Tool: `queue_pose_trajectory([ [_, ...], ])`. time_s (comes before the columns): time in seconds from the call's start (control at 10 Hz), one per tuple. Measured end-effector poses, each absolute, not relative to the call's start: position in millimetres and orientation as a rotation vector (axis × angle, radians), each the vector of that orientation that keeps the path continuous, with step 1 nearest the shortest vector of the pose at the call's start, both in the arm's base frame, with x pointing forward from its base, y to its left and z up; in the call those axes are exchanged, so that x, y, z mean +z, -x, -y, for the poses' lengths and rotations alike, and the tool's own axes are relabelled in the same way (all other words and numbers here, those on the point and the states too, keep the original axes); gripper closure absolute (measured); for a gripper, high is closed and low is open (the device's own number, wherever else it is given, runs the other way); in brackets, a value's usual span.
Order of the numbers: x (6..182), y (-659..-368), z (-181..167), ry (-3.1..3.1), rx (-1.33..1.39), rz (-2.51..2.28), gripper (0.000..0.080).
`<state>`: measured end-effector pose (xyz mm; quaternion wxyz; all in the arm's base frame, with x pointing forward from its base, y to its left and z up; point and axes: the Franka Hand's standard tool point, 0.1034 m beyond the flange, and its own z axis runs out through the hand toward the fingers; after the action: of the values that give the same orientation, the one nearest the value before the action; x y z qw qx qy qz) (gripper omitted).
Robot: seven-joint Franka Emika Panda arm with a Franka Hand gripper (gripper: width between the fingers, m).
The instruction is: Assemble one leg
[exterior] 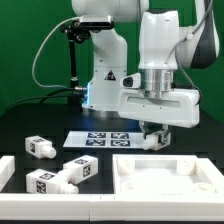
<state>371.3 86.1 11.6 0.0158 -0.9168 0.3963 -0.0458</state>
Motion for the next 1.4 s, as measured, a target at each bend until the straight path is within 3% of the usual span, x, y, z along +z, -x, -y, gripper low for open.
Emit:
queue_pose_trajectory([
  [0.3, 13.9, -379, -79, 2.336, -0.166, -1.985, 0.0514],
  [0.4, 22.9, -386, -83, 2.116, -0.171, -2.164, 0.0514],
  [1.0, 13.6, -376, -67, 1.624, -0.123, -2.558, 0.0512],
  [1.2, 22.2, -396, -58, 1.223, -0.072, -2.712, 0.0512],
  [1.4, 18.5, -392, -56, 1.049, -0.073, -2.787, 0.0512],
])
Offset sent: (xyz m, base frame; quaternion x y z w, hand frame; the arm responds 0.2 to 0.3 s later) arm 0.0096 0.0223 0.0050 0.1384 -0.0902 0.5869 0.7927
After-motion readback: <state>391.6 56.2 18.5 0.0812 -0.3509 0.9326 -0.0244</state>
